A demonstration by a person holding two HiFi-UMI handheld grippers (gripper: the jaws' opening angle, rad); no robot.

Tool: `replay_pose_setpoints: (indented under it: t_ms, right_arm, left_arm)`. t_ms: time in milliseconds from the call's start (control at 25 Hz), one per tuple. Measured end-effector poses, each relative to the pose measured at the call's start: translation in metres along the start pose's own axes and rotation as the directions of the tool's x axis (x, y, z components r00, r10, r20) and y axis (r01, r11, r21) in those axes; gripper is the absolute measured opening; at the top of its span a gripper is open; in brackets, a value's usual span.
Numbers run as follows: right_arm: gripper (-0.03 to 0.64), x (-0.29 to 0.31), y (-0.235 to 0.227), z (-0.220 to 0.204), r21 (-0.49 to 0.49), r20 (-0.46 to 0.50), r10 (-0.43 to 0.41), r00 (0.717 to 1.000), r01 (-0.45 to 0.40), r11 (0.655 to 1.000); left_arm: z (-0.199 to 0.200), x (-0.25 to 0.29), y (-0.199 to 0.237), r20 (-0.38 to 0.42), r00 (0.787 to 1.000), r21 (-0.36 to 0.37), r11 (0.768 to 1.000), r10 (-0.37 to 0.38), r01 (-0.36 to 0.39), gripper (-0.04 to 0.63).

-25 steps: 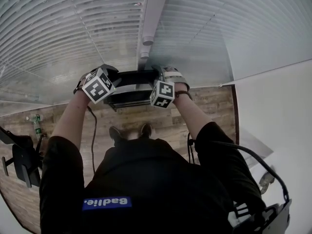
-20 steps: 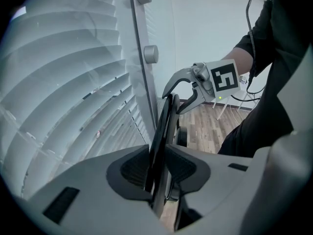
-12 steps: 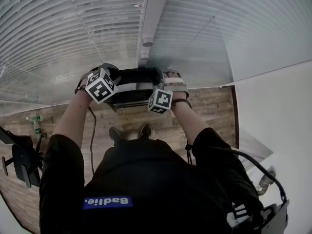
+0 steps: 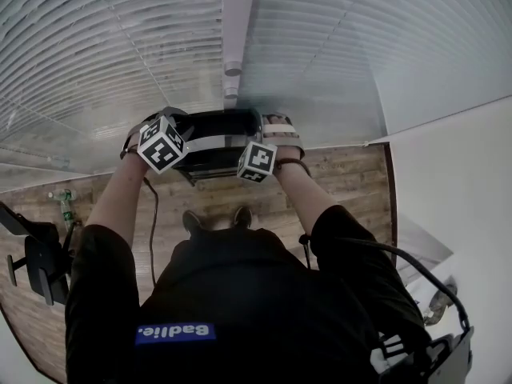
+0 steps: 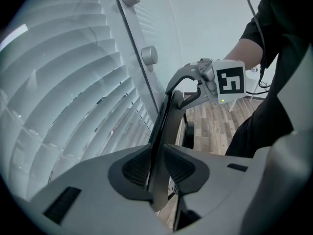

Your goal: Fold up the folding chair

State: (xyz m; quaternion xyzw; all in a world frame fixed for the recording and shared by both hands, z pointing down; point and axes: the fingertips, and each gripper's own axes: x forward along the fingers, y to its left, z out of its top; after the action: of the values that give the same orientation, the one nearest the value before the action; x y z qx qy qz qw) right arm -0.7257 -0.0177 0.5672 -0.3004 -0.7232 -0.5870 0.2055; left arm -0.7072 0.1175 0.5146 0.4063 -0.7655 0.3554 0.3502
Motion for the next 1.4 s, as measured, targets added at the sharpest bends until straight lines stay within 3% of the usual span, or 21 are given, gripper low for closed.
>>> replay_pose_setpoints:
  t_ms: [120,200,280,400,480,600,680,760,840,960,1040,1120,1200,1400]
  right_arm:
    - [0.247,-0.002,0.003,-0.002,0.015,0.026,0.02,0.999,-0.02,1.0]
    - [0.247,-0.01,-0.001,-0.003,0.046,0.056,0.007,0.998,-0.01,0.999]
    - [0.247,-0.022,-0.005,-0.004,0.088,0.084,-0.014,0.996,0.007,0.996]
    - [0.247,-0.041,0.003,-0.009,0.203,0.105,-0.004,0.994,-0.018,0.979]
    - [0.247,-0.058,0.021,-0.008,0.311,0.131,0.034,0.991,-0.074,0.947]
    - [0.245,-0.1,0.06,0.013,0.464,0.222,0.09,0.971,-0.186,0.866]
    - [0.223,-0.136,0.085,0.034,0.539,0.3,0.096,0.949,-0.252,0.804]
    - [0.194,-0.171,0.107,0.057,0.6,0.377,0.083,0.922,-0.312,0.736]
    - [0.148,-0.202,0.128,0.081,0.661,0.438,0.057,0.897,-0.364,0.657]
    - [0.083,-0.248,0.149,0.117,0.739,0.494,-0.006,0.869,-0.417,0.529]
    - [0.037,-0.278,0.157,0.138,0.758,0.525,-0.049,0.85,-0.44,0.482]
    - [0.021,-0.306,0.161,0.156,0.754,0.552,-0.081,0.83,-0.455,0.473]
    - [0.014,-0.335,0.159,0.17,0.741,0.578,-0.108,0.809,-0.465,0.485]
    - [0.002,-0.389,0.149,0.18,0.703,0.651,-0.167,0.74,-0.504,0.502]
  left_arm:
    - [0.004,-0.013,-0.003,0.017,1.0,-0.052,0.998,0.023,-0.022,0.086]
    - [0.008,-0.026,-0.009,0.055,0.997,-0.124,0.992,0.046,-0.039,0.086]
    - [0.006,-0.04,-0.019,0.099,0.992,-0.221,0.974,0.073,-0.049,0.086]
    - [-0.003,-0.056,-0.044,0.158,0.983,-0.368,0.929,0.09,-0.026,0.086]
    - [-0.015,-0.064,-0.065,0.209,0.973,-0.479,0.878,0.095,0.017,0.086]
    - [-0.036,-0.08,-0.103,0.301,0.945,-0.663,0.741,0.127,0.112,0.086]
    - [-0.05,-0.092,-0.132,0.351,0.926,-0.728,0.663,0.142,0.174,0.086]
    - [-0.061,-0.105,-0.163,0.396,0.907,-0.739,0.635,0.14,0.225,0.086]
    - [-0.068,-0.121,-0.194,0.448,0.887,-0.71,0.647,0.112,0.277,0.086]
    - [-0.076,-0.157,-0.234,0.532,0.844,-0.635,0.69,0.067,0.346,0.07]
    - [-0.08,-0.183,-0.251,0.581,0.812,-0.592,0.717,0.063,0.368,0.038]
    - [-0.083,-0.208,-0.263,0.614,0.786,-0.566,0.735,0.073,0.374,0.029]
    - [-0.081,-0.232,-0.275,0.64,0.764,-0.537,0.758,0.081,0.37,0.018]
    - [-0.05,-0.281,-0.298,0.697,0.709,-0.452,0.835,0.11,0.314,0.005]
